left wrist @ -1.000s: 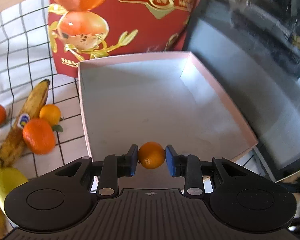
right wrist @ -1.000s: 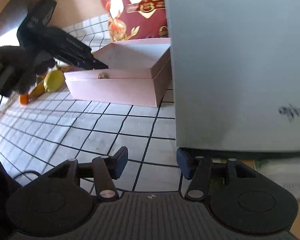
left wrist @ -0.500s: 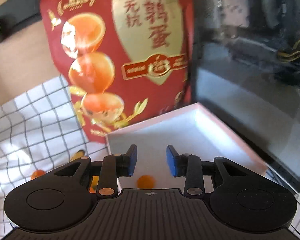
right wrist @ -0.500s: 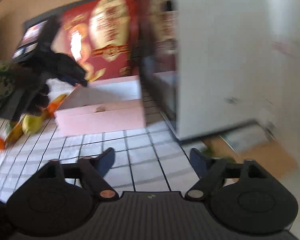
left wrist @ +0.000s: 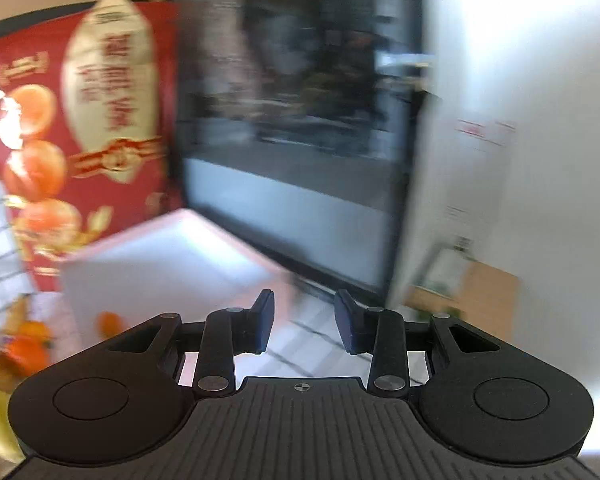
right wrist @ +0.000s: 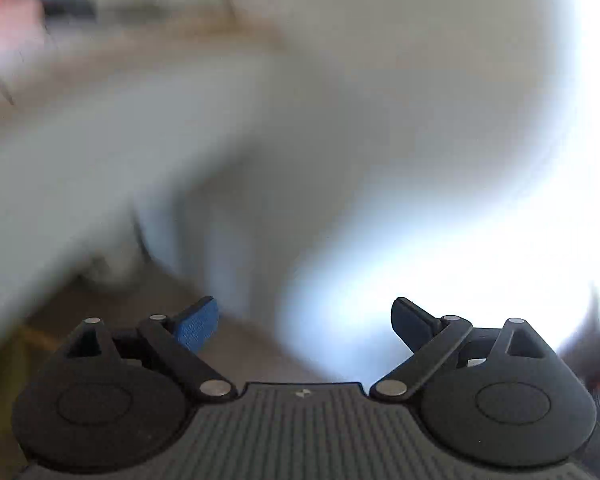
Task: Organize fruits
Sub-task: 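Carry the yellow-green pear into the pink box and open the right gripper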
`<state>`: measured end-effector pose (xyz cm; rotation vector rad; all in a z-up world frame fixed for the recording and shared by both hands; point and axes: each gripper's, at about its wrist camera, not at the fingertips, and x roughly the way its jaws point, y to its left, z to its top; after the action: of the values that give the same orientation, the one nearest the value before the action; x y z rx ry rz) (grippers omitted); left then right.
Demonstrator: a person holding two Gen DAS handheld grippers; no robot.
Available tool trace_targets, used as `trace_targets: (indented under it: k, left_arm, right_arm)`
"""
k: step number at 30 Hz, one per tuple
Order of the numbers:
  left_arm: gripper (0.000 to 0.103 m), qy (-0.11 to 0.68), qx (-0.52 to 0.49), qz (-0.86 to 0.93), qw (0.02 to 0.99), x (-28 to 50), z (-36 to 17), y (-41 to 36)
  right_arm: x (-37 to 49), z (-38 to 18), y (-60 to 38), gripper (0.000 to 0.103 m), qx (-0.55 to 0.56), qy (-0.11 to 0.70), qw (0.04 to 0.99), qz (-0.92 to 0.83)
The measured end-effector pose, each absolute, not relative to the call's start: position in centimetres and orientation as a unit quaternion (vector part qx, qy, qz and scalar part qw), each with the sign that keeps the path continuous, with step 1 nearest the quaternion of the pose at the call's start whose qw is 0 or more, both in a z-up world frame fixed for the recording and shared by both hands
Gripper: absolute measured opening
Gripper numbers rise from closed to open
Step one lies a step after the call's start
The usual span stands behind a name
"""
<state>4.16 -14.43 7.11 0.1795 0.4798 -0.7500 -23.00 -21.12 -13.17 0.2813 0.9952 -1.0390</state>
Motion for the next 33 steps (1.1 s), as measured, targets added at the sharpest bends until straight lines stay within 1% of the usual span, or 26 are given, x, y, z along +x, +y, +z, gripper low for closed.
trace_targets:
  k: [2,4,6,7,10,13,15,17,20,24,26,27,28,33]
  left_arm:
    - [0.039,0.236,0.059,-0.374,0.895,3.8,4.9,-15.2]
    - [0.039,0.242,0.013,-0.373,0.896,4.2,2.8,-15.6]
    - [0.039,0.241,-0.026,-0.372,0.896,4.8,1.0,-15.7]
    - [0.038,0.239,-0.043,-0.369,0.897,5.1,0.3,-15.6]
    - [0.037,0.229,-0.1,-0.366,0.896,5.9,-1.0,-14.5]
    - [0.037,0.235,-0.145,-0.376,0.885,6.9,-1.4,-13.9]
    - [0.037,0.226,-0.158,-0.381,0.883,6.9,-1.4,-13.4]
    - [0.037,0.217,-0.161,-0.395,0.878,6.6,-1.2,-13.3]
    - [0.037,0.212,-0.146,-0.412,0.874,6.1,-0.9,-14.0]
    - [0.037,0.219,-0.129,-0.416,0.873,6.0,-1.0,-14.8]
    - [0.037,0.227,-0.133,-0.411,0.873,6.3,-1.2,-14.9]
    - [0.037,0.231,-0.136,-0.411,0.871,6.3,-1.3,-14.8]
    - [0.037,0.235,-0.139,-0.41,0.87,6.4,-1.4,-14.8]
    - [0.037,0.241,-0.146,-0.414,0.866,6.8,-1.6,-14.8]
  right_arm:
    - [-24.8,-19.1,-23.4,0.092,0.214,0.478,0.711,-0.469]
    - [-25.9,-26.5,-26.1,0.084,0.291,0.495,0.665,-0.477]
    - [-26.2,-34.0,-28.3,0.079,0.33,0.514,0.618,-0.495]
    - [-26.1,-37.6,-29.3,0.075,0.341,0.524,0.595,-0.504]
    - [-25.9,-46.7,-31.5,0.075,0.362,0.536,0.558,-0.521]
    - [-25.6,-55.1,-33.2,0.074,0.338,0.557,0.549,-0.524]
    - [-25.5,-60.1,-34.4,0.074,0.322,0.567,0.55,-0.522]
    - [-26.0,-64.6,-35.6,0.074,0.333,0.562,0.55,-0.52]
    - [-27.4,-69.4,-38.1,0.074,0.35,0.555,0.534,-0.533]
    - [-28.9,-74.1,-39.9,0.074,0.374,0.555,0.503,-0.547]
    - [-29.6,-76.0,-40.6,0.072,0.386,0.56,0.49,-0.545]
    - [-29.9,-76.8,-40.8,0.068,0.398,0.561,0.486,-0.539]
    - [-30.2,-77.3,-40.8,0.061,0.411,0.559,0.484,-0.532]
    - [-30.2,-78.1,-40.8,0.06,0.425,0.572,0.472,-0.519]
